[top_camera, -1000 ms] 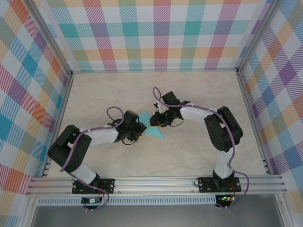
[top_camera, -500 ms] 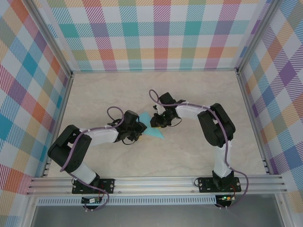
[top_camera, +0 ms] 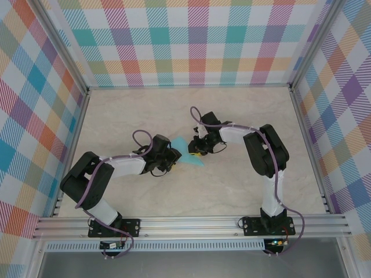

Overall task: Fold a paper plane with a square sheet of paper (pick it up from the middle)
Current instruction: Fold the wing for the fifth time at the center of the table.

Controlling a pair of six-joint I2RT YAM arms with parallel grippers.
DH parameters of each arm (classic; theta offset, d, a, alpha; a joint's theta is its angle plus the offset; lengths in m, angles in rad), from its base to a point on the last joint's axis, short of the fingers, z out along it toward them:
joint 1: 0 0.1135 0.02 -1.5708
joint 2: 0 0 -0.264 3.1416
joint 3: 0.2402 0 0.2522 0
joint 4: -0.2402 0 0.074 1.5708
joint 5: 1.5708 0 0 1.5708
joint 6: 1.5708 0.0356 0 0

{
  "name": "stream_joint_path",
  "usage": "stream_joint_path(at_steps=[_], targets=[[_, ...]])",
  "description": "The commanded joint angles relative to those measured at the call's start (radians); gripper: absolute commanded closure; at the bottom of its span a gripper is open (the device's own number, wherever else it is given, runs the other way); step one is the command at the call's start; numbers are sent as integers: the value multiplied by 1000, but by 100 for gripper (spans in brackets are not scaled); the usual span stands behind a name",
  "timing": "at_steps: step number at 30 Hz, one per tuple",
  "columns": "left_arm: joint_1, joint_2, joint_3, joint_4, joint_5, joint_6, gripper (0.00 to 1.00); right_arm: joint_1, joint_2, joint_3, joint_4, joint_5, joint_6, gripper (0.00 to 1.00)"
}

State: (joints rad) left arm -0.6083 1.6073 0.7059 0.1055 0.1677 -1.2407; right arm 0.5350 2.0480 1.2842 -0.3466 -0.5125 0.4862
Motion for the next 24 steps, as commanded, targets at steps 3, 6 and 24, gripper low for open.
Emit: stream_joint_path(at_steps=[3,6,24], targets=[[-7,17,21,38,7,18,58,-9,19,-20,16,-46,24,77],[-7,23,27,40,5,26,59,-8,18,-22,16,-50,23,77],[-7,70,71,52,5,50,63,-12,18,-31,21,-64,26,77]])
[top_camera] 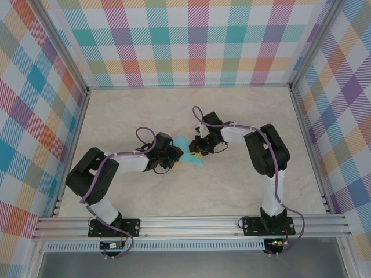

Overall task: Fold a paper plane with a square sheet of paper (pick it up from the middle)
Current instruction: Fold the wing for the fifth time at the center of the table.

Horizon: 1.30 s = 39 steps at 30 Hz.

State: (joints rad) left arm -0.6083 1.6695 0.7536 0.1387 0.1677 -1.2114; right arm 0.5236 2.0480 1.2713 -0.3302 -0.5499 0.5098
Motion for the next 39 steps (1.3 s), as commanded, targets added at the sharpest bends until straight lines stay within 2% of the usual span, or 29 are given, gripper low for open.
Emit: stream_joint_path(at_steps=[1,7,11,21,39], targets=[[-7,6,22,21,2,23,63,-1,18,-17,5,-27,4,77],[-7,-14,17,-12,-19,39,64,-10,24,-15,8,-36,13,77],[-6,-33,3,-47,-40,40,63,-40,42,-16,28,-87,57,77],[-8,-9,17,-40,-23,50,63,-65,58,-23,35,-138,102,77],[-7,42,54,52,-16,81,78,-69,48,-30,47,-169,98,75]])
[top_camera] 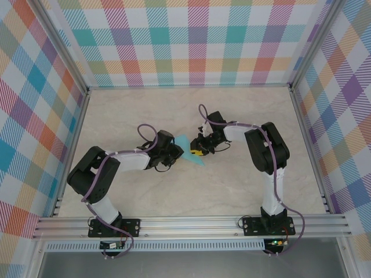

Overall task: Fold a paper plane with a square sheet of paper (pick it up from the middle)
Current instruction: Fold the wing for the fifth time at the center of the table.

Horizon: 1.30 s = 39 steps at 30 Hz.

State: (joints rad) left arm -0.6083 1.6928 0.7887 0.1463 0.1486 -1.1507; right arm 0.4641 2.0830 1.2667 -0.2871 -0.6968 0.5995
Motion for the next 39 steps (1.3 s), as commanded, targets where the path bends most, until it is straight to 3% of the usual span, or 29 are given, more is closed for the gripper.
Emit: stream_joint_path(at_steps=[1,9,15,22,29,39], targets=[[-8,19,15,56,3,20,79,-10,7,-29,13,-28,8,73],[-8,11,9,72,9,34,91,-10,-99,-74,81,-30,-18,59],[-7,-32,7,-12,2,40,94,-4,-234,-150,106,92,-116,43],[-7,-44,29,-68,40,32,94,56,-397,-296,202,287,-272,31],[-6,-39,74,-111,65,31,94,187,-488,-394,323,491,-478,36],[-5,-32,125,-164,72,28,94,256,-461,-519,548,503,-744,42]])
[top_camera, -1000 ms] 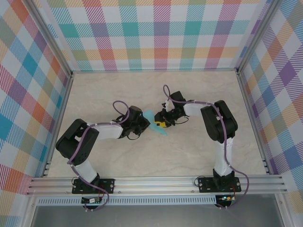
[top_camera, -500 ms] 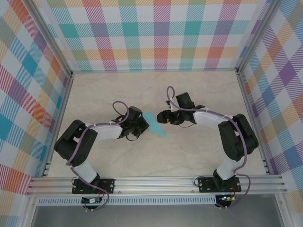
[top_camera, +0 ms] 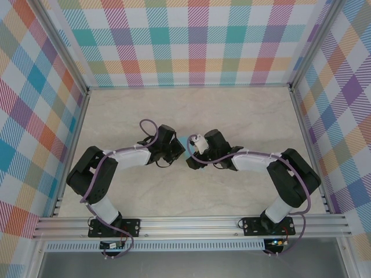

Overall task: Fold a paper plane with a square sheet of paper (pick it up from the middle)
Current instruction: Fold the wing for the fifth time at the center of the table.

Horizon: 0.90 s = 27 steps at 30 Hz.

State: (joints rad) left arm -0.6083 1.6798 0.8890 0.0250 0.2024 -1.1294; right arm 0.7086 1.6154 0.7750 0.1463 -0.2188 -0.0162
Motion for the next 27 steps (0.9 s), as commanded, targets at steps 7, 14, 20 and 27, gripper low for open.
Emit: stream_joint_path(at_steps=[7,14,20,27], targets=[[-4,-25,39,-64,23,0,94,23,43,-71,231,41,-200,49],[-1,-25,45,-75,28,-7,94,28,85,-88,320,56,-215,52],[-1,-25,50,-76,29,-13,94,29,117,-77,338,53,-215,54],[4,-26,52,-74,38,-19,93,29,141,-59,326,35,-212,66]])
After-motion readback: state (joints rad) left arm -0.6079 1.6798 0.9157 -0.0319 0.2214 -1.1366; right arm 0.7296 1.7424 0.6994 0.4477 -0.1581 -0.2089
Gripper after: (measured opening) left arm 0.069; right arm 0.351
